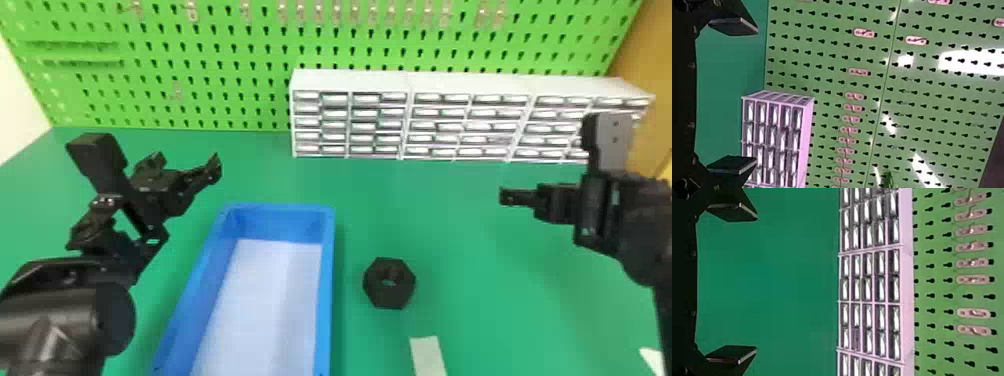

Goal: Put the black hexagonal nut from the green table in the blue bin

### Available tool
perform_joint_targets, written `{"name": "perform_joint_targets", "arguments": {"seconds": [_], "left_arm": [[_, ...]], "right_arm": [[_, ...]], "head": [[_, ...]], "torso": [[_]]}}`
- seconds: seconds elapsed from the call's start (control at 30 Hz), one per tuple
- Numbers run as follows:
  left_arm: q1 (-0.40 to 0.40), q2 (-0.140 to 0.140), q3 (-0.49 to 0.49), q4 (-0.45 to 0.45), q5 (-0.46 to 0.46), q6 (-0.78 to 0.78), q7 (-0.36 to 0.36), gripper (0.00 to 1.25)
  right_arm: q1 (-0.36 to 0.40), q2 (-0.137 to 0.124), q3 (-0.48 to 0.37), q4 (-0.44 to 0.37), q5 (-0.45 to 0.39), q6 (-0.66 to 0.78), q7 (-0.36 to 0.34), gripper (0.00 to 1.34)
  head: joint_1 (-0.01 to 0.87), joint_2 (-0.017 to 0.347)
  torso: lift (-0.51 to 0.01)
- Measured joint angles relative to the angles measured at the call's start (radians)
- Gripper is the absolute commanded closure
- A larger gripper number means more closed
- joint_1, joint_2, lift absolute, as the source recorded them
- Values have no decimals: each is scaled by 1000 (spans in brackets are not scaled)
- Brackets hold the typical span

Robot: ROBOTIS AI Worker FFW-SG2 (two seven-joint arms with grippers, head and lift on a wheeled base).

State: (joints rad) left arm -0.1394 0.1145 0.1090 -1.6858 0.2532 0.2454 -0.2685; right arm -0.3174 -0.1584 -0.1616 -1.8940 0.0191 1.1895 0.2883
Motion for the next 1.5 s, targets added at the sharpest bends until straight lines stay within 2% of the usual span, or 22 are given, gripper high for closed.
{"name": "perform_joint_targets", "arguments": {"seconds": [0.77, 1.1, 1.5], "left_arm": [[-4, 0, -3, 0, -4, 0, 0, 124], [-8, 0, -5, 0, -6, 0, 0, 124], [-14, 0, -7, 0, -6, 4, 0, 124]], "right_arm": [[-106, -4, 138, -14, 22, 369, -22, 113], [-122, 9, 177, 21, 7, 381, -21, 113], [-125, 46, 198, 76, -5, 381, -21, 113]], "head": [[666, 32], [666, 32], [666, 32]], "torso": [[-100], [-100], [-100]]}}
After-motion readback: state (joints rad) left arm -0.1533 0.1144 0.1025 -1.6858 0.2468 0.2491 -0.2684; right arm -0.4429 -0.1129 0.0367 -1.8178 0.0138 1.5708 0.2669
